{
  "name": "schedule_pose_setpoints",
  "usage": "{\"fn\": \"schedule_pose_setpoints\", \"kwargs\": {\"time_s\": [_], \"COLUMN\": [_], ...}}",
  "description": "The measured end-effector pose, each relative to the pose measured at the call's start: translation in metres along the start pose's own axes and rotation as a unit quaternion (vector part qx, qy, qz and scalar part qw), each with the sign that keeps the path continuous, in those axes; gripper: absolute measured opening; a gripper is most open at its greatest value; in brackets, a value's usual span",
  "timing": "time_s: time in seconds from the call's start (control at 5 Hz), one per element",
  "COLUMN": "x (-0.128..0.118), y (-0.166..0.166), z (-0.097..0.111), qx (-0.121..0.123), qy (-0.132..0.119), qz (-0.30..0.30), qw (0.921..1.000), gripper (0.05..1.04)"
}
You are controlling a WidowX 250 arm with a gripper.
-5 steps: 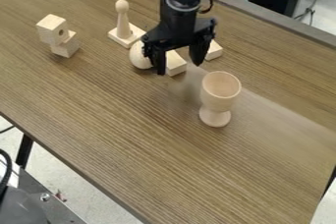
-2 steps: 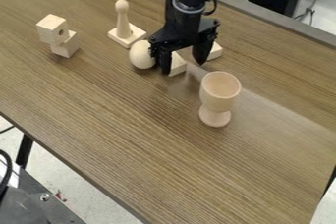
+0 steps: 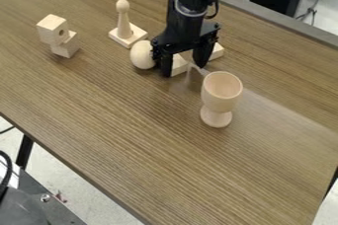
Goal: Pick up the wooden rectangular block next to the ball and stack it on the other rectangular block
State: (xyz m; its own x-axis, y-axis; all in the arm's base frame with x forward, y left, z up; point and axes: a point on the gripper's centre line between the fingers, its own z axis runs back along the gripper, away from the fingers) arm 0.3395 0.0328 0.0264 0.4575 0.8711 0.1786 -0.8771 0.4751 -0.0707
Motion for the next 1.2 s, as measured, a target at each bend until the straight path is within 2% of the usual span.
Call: {"fn": "schedule_pose_setpoints", "kwargs": {"time_s": [0.2, 0.4, 0.6, 0.8, 1.2], "x": [0.0, 0.001, -0.001, -0.004, -0.003], "y": [-0.002, -0.002, -0.004, -0.015, -0.045], "z": [-0.003, -0.003, -0.002, 0.004, 0.027], "qx": [0.002, 0.003, 0.003, -0.006, -0.045], "qy": [-0.001, -0.002, 0.0, 0.002, -0.006], "qz": [0.0, 0.003, 0.002, 0.003, 0.0], "qw": [1.0, 1.0, 1.0, 1.0, 0.999], "gripper": [0.952, 0.695, 0.563, 0.563, 0.563]}}
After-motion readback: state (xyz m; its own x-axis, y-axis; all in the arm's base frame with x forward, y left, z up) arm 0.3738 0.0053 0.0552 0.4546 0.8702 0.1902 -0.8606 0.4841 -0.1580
